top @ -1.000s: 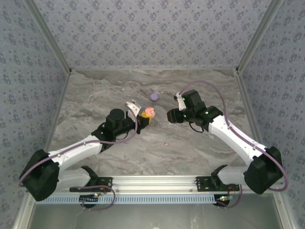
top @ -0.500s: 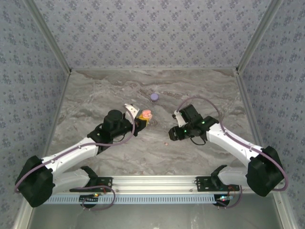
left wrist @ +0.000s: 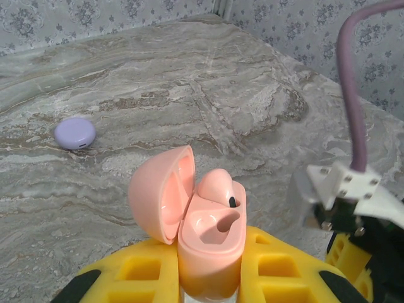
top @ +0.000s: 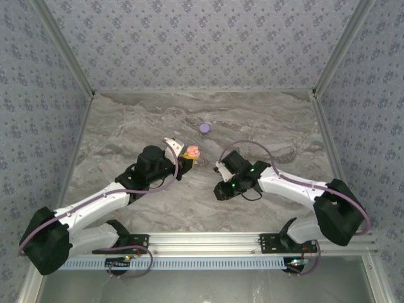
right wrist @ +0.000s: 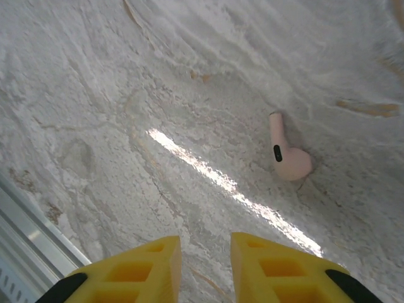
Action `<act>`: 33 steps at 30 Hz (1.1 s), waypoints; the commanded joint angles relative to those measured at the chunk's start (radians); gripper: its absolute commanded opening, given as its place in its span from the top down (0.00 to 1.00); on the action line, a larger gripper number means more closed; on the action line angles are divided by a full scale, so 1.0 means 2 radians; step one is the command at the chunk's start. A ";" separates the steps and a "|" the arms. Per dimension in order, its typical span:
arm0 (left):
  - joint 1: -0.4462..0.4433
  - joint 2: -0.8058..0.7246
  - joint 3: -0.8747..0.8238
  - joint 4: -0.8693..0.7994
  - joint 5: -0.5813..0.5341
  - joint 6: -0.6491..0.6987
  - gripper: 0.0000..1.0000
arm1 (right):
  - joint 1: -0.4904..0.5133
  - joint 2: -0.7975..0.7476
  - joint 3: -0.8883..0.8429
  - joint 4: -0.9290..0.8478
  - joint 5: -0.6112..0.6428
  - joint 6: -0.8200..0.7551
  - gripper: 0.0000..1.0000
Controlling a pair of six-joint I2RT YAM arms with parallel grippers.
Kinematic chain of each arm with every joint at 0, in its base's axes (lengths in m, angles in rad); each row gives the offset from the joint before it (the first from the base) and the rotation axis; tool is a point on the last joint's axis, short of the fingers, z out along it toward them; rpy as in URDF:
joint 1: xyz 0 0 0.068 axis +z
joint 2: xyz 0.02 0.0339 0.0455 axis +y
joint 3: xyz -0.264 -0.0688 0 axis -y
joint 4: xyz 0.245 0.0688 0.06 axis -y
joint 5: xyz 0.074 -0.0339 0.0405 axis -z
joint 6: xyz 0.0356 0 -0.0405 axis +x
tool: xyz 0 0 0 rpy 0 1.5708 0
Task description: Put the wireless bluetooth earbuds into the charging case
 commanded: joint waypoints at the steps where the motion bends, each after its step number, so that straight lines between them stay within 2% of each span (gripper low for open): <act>1: -0.003 -0.014 0.006 -0.002 -0.004 0.008 0.88 | 0.006 0.023 0.009 0.015 0.014 0.019 0.74; 14: -0.003 -0.015 0.007 -0.004 -0.007 0.008 0.88 | 0.007 0.097 0.031 0.025 0.054 0.033 0.78; 22: -0.003 -0.015 0.007 -0.007 -0.008 0.010 0.88 | 0.009 0.109 0.049 -0.007 0.116 0.027 0.78; 33: -0.002 -0.017 0.009 -0.011 -0.010 0.010 0.89 | 0.017 0.119 0.065 -0.019 0.155 0.026 0.78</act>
